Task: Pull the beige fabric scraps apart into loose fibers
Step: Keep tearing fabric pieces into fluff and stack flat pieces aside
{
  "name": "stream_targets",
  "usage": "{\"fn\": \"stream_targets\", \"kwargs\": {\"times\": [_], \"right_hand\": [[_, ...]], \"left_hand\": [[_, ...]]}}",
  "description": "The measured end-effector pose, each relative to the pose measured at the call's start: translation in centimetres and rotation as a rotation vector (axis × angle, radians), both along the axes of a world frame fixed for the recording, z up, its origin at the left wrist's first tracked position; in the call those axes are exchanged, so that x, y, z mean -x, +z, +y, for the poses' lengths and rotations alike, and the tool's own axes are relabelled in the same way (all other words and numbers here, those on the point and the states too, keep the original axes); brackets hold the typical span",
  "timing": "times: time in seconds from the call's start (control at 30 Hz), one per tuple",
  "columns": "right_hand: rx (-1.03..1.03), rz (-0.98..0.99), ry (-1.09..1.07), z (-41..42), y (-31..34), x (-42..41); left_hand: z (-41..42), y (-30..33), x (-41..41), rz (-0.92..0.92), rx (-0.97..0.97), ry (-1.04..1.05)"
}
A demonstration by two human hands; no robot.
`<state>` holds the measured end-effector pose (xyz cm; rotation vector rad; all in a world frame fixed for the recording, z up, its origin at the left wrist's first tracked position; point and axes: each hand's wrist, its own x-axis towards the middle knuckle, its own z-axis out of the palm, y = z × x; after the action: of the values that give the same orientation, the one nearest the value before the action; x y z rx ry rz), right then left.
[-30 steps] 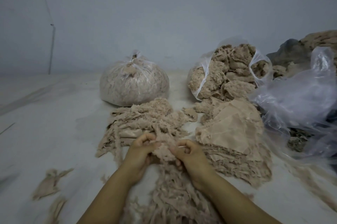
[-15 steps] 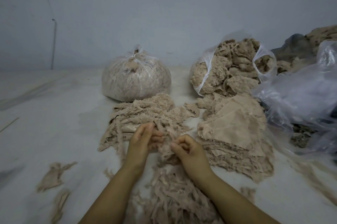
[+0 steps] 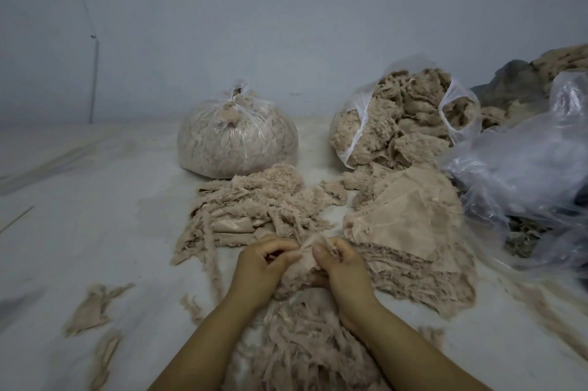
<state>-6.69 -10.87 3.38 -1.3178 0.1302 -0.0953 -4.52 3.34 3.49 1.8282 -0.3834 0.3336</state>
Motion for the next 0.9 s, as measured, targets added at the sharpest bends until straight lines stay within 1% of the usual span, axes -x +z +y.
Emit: {"fn": "stream_targets", "kwargs": {"times": [0.07, 0.13, 0.17, 0.2, 0.23, 0.27, 0.3, 0.33, 0.37, 0.43, 0.5, 0.6, 0.73, 0.8, 0.83, 0.9], "right_hand": [[-0.06, 0.001, -0.043, -0.3, 0.0, -0.2], [-0.081, -0.006, -0.042, -0.6, 0.1, -0.3], [-0.071, -0.012, -0.028, -0.7, 0.0, -0.2], [-0.052, -0.026, -0.009, -0.7, 0.0, -0.2], [-0.037, -0.048, 0.015, -0.7, 0.0, -0.1], [-0.027, -0.079, 0.044, -0.6, 0.0, 0.1], [-0.01, -0.114, 0.073, -0.5, 0.1, 0.1], [0.018, -0.142, 0.096, -0.3, 0.1, 0.2], [0.046, -0.155, 0.112, -0.3, 0.2, 0.3], [0.044, -0.138, 0.12, -0.2, 0.3, 0.3], [0.001, -0.088, 0.106, -0.3, 0.3, 0.3], [-0.02, -0.058, 0.114, -0.5, 0.3, 0.3], [-0.071, -0.044, 0.188, -0.1, 0.6, 0.8], [-0.03, -0.04, 0.191, -0.1, 0.8, 0.9], [-0.01, -0.038, 0.195, -0.1, 0.8, 1.0], [0.015, -0.037, 0.209, -0.1, 0.9, 1.1]], "left_hand": [[0.4, 0.2, -0.4, 0.066, 0.144, 0.102], [0.9, 0.4, -0.7, 0.192, 0.36, 0.155], [1.1, 0.5, -0.8, 0.284, 0.486, 0.122], [1.2, 0.6, -0.7, 0.407, 0.608, 0.042], [1.3, 0.7, -0.7, 0.542, 0.68, -0.053], [1.2, 0.9, -0.4, 0.66, 0.68, -0.146], [1.0, 1.0, -0.2, 0.726, 0.637, -0.225], [0.6, 1.0, 0.1, 0.739, 0.597, -0.267], [0.3, 0.9, 0.1, 0.712, 0.581, -0.241], [0.2, 0.7, -0.1, 0.617, 0.613, -0.077], [0.5, 0.9, -0.5, 0.543, 0.663, 0.025], [0.9, 1.1, -0.5, 0.53, 0.712, 0.037], [0.5, 1.2, 0.1, 0.503, 0.641, -0.014], [0.7, 1.2, -0.3, 0.444, 0.673, 0.088], [0.9, 1.1, -0.6, 0.438, 0.708, 0.159], [1.3, 1.0, -1.0, 0.453, 0.744, 0.23]]}}
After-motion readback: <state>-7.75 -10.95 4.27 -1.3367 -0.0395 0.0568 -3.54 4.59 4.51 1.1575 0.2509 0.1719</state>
